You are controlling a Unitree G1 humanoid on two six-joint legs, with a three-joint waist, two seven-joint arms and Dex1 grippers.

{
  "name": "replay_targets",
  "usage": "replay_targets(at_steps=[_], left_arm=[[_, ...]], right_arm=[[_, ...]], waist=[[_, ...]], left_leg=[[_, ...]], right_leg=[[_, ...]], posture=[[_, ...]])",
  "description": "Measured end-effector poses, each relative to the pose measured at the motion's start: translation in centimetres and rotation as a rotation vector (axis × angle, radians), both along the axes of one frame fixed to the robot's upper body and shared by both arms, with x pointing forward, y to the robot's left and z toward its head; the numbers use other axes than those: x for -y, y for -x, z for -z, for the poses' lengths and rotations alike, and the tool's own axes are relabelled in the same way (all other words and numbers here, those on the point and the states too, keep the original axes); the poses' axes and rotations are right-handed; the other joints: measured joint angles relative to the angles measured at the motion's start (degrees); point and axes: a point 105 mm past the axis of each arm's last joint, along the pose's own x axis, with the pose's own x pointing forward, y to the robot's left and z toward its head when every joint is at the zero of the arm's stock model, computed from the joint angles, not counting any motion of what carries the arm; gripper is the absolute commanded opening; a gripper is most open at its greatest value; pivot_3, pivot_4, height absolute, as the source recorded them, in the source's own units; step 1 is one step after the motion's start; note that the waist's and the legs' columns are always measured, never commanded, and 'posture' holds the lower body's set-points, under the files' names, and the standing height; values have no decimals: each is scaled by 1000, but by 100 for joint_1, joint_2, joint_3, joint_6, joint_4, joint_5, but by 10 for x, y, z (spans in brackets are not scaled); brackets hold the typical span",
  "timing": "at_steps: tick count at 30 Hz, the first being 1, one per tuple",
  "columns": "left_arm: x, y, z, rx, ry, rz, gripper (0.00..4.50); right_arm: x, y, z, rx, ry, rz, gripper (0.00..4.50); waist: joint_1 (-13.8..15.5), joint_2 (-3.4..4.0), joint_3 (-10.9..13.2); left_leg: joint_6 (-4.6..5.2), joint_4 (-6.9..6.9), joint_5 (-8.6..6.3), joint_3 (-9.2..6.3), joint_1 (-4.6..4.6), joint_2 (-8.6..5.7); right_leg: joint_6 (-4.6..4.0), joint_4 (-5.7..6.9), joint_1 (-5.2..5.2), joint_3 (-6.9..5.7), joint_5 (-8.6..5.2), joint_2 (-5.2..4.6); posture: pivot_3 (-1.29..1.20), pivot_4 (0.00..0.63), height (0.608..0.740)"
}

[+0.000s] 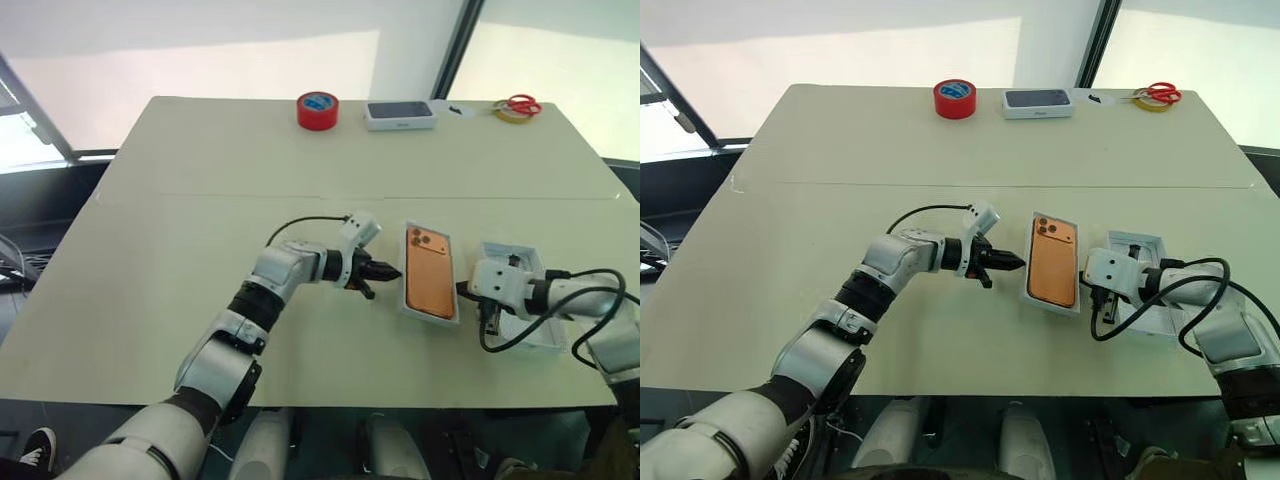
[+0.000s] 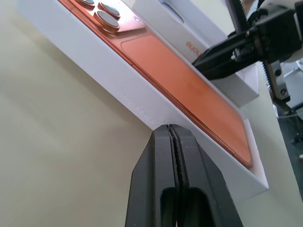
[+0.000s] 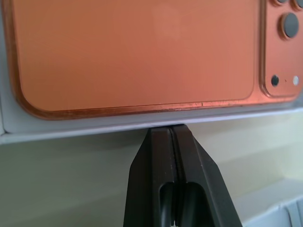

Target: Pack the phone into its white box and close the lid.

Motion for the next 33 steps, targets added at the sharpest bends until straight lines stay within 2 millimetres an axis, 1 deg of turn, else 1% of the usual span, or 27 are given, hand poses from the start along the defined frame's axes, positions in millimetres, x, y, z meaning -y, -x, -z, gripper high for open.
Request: replay_targets(at_steps=[3, 4, 11, 20, 23, 25, 27, 28, 29, 30, 31, 32, 33], left_arm=[[8, 5, 12, -15, -27, 31, 43], [11, 7, 13, -13, -25, 43, 43], [26, 7, 12, 32, -43, 81, 43], [33, 11, 13, 49, -40, 98, 43], [31, 6, 9, 64, -19, 70, 43], [22, -2, 3, 86, 0, 31, 43], [6, -10, -2, 105, 32, -25, 43], [-5, -13, -2, 118, 34, -55, 43], [-20, -17, 0, 126, 29, -92, 43], [-29, -18, 1, 132, 23, -112, 43], [-42, -21, 2, 134, 18, -142, 43], [-57, -22, 0, 140, 33, -173, 43], [-68, -21, -4, 148, 49, -183, 43]], right_arm=[[8, 4, -1, -3, 17, 23, 0], [11, 5, -1, -3, 19, 33, 0], [24, 10, -2, -5, 48, 66, 0], [32, 11, -2, 12, 81, 49, 0], [33, 11, -2, 18, 87, 41, 0], [36, 12, -2, 17, 98, 39, 0], [40, 14, -3, 5, 106, 41, 0], [42, 16, -3, -6, 107, 44, 0], [45, 18, -3, -15, 113, 49, 0], [48, 20, -3, -18, 117, 55, 0], [52, 21, -3, -22, 125, 61, 0], [56, 22, -3, -25, 130, 71, 0], [59, 22, -4, -31, 122, 87, 0]], waist=[[43, -1, 1], [47, -1, 1], [25, -1, 1], [21, -1, 1], [16, -1, 1], [9, 0, 0], [5, 2, -1], [3, 3, -1], [1, 3, -1], [-2, 3, -1], [-3, 5, -2], [-3, 5, -2], [-4, 5, -2]], left_leg=[[3, 6, -1, -1, -13, -1], [4, 9, -2, -1, -19, -3], [18, 19, 2, -1, -24, -5], [20, 20, 4, -2, -24, -5], [20, 20, 4, -2, -24, -5], [20, 20, 4, -1, -23, -5], [20, 19, 4, -1, -22, -3], [20, 18, 4, -1, -22, -3], [20, 17, 5, -2, -21, -1], [19, 17, 5, -2, -21, 0], [19, 17, 6, -2, -20, 0], [19, 18, 6, -2, -20, 0], [18, 19, 6, -1, -20, 0]], right_leg=[[0, -4, -4, -3, 0, -2], [0, -4, -6, -4, 0, -4], [1, -2, -9, -5, 1, -4], [9, 0, -9, -5, 5, -2], [15, 1, -10, -5, 8, -2], [17, 2, -12, -4, 9, -1], [19, 4, -12, -4, 10, 1], [20, 5, -13, -3, 10, 1], [20, 8, -14, -2, 11, 3], [21, 10, -15, -2, 11, 4], [21, 11, -15, -1, 11, 4], [20, 12, -15, -1, 11, 4], [20, 12, -13, -1, 11, 3]], posture=[[0, 150, 738], [0, 150, 738], [0, 150, 738], [0, 150, 738], [0, 150, 738], [0, 150, 738], [0, 150, 738], [0, 150, 738], [0, 150, 738], [0, 150, 738], [0, 150, 738], [0, 150, 738], [0, 150, 738]])
